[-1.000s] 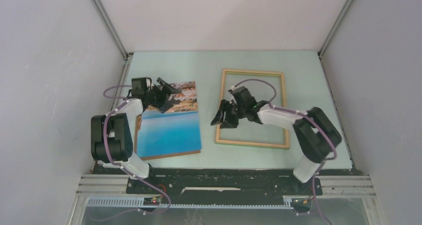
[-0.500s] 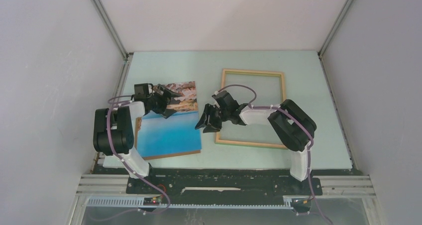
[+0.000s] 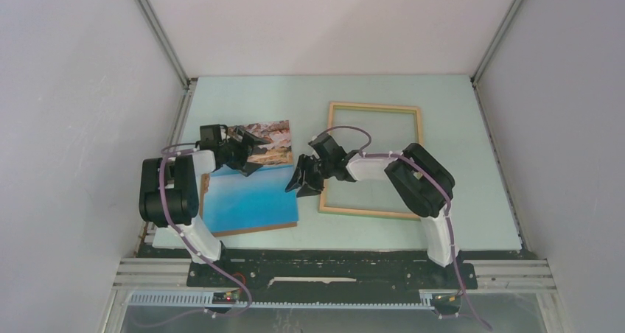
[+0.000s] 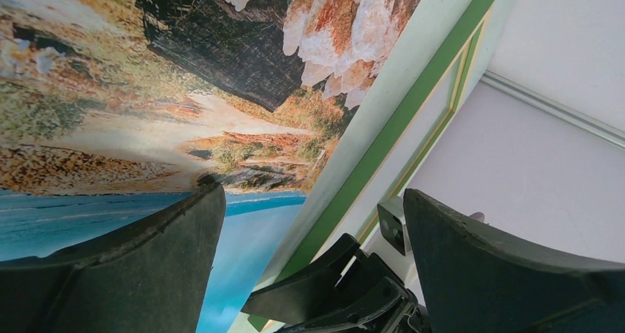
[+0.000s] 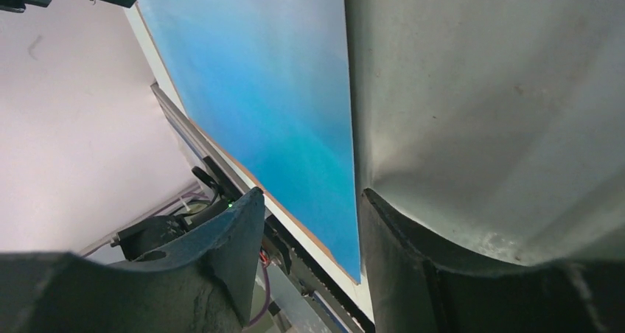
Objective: Put the photo into the frame
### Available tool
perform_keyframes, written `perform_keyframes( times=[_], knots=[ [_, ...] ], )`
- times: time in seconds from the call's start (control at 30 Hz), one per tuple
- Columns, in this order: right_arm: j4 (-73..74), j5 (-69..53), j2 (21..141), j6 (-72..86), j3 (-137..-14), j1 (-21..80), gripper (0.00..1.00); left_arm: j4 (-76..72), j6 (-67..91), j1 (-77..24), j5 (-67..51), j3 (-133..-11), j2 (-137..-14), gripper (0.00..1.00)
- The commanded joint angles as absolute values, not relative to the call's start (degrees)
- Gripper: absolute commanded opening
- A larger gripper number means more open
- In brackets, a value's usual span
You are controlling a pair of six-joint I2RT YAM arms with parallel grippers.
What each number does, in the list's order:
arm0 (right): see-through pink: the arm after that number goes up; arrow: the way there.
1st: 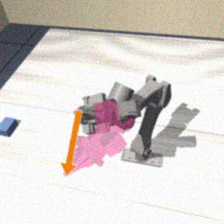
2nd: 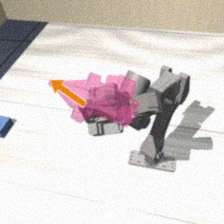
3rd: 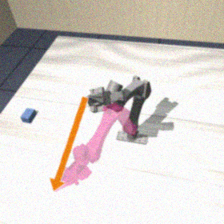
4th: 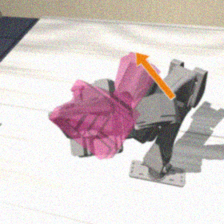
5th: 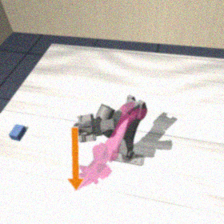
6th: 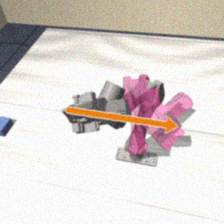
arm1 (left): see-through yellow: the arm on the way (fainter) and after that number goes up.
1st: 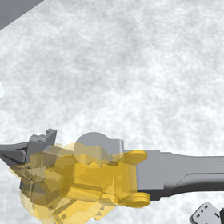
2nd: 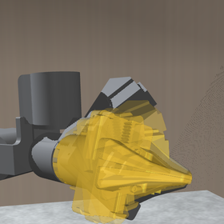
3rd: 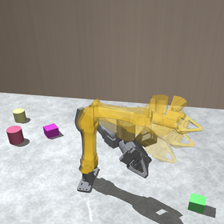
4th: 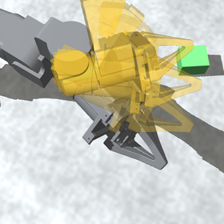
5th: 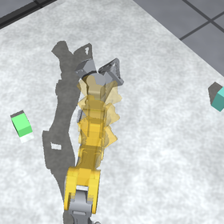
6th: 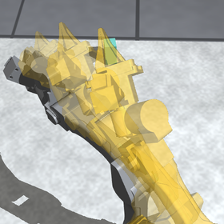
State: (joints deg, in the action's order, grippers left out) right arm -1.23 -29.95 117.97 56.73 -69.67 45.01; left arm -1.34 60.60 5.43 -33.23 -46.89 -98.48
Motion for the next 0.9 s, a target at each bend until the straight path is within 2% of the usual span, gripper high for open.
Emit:
perform_keyframes(
  times=[0.0, 0.37, 0.73, 0.87],
  knots=[
    [-3.93, -33.84, 119.31, 57.98, -71.48, 45.57, 0.55, -2.55, 61.16, 5.6, -33.76, -45.87, -98.73, 1.0],
    [-11.34, -32.96, 114.86, 62.74, -69.87, 46.57, 0.5, -2.55, 61.14, 5.42, -33.93, -45.88, -98.87, 1.0],
    [-26.22, -32.76, 121.0, 72.65, -68.62, 46.43, 0.47, -2.64, 61.05, 5.09, -33.94, -45.87, -99.14, 1.0],
    [-26.62, -30.84, 123.71, 72.62, -69.29, 46.09, 0.44, -2.64, 60.61, 4.69, -33.93, -45.95, -98.22, 1.0]
  ],
)
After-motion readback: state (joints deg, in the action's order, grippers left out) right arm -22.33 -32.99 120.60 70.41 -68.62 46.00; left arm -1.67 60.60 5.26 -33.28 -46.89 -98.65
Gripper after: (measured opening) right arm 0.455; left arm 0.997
